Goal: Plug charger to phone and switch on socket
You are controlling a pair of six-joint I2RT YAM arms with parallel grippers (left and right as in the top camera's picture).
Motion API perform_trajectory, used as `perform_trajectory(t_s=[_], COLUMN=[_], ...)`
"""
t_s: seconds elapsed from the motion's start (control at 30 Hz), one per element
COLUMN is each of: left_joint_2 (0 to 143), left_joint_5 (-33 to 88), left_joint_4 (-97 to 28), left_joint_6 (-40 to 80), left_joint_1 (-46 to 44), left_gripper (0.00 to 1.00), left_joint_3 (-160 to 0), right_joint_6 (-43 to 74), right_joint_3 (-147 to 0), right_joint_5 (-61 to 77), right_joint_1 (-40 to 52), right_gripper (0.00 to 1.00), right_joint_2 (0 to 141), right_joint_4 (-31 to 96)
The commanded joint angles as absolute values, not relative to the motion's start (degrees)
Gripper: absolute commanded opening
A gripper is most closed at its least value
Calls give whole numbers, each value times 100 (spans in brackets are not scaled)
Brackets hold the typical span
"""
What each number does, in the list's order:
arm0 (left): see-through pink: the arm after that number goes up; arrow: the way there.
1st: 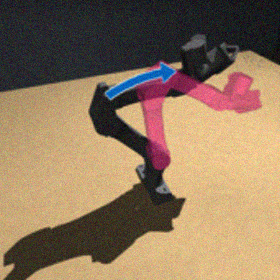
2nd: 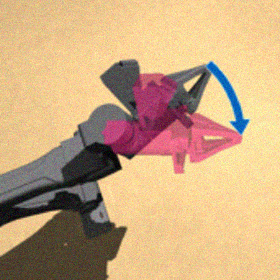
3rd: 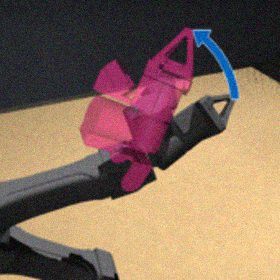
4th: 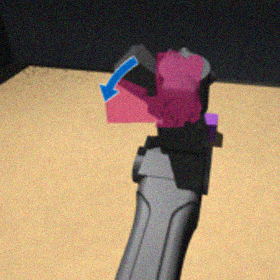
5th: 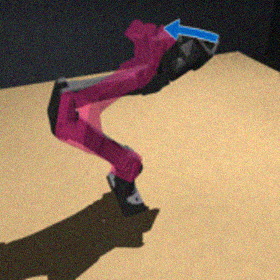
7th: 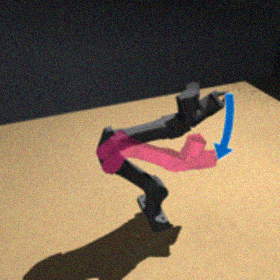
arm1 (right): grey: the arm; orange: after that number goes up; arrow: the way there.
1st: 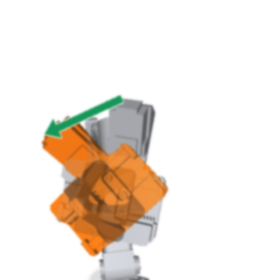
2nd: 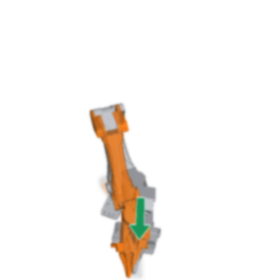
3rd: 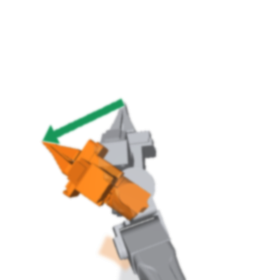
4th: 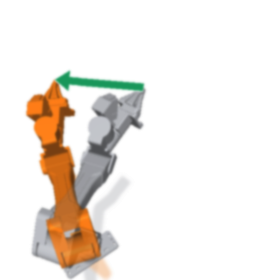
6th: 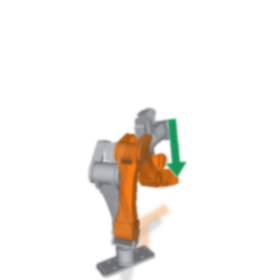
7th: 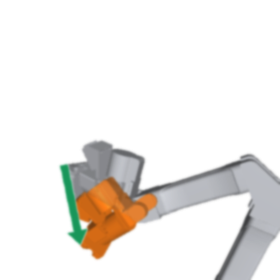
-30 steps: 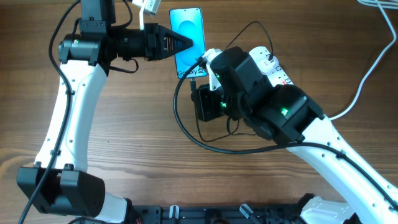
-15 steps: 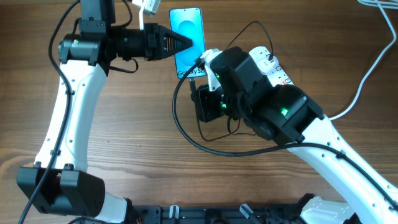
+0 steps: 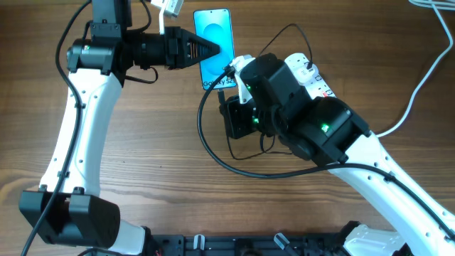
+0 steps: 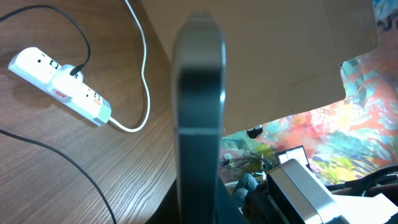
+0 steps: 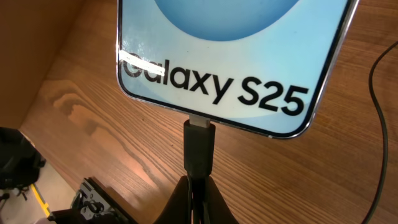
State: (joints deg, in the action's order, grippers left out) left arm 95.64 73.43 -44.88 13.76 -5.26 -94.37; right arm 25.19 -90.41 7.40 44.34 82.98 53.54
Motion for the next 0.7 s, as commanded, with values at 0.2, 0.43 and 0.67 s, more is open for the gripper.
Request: perform_trajectory(t_s=[0.2, 0.43, 0.67], left_joint_2=[9574, 9574, 9574], left_joint_5=[7605, 7605, 7607], left_joint_4=[-4477, -4539, -4654], left_joint_6=[1234, 1216, 1219], left_joint_1=[-532, -537, -537], left_gripper=[4, 4, 4], left_joint_3=[-9476, -9476, -9476], right_joint_6=[2510, 1988, 1933], right_joint_3=[-9164, -9391, -9391], right_joint_5=[554, 224, -25], right_joint_1=[4427, 4418, 4418], right_gripper=[5, 5, 6], right_joint_2=[8329, 8329, 8329], right_joint_4=[5009, 4939, 4501])
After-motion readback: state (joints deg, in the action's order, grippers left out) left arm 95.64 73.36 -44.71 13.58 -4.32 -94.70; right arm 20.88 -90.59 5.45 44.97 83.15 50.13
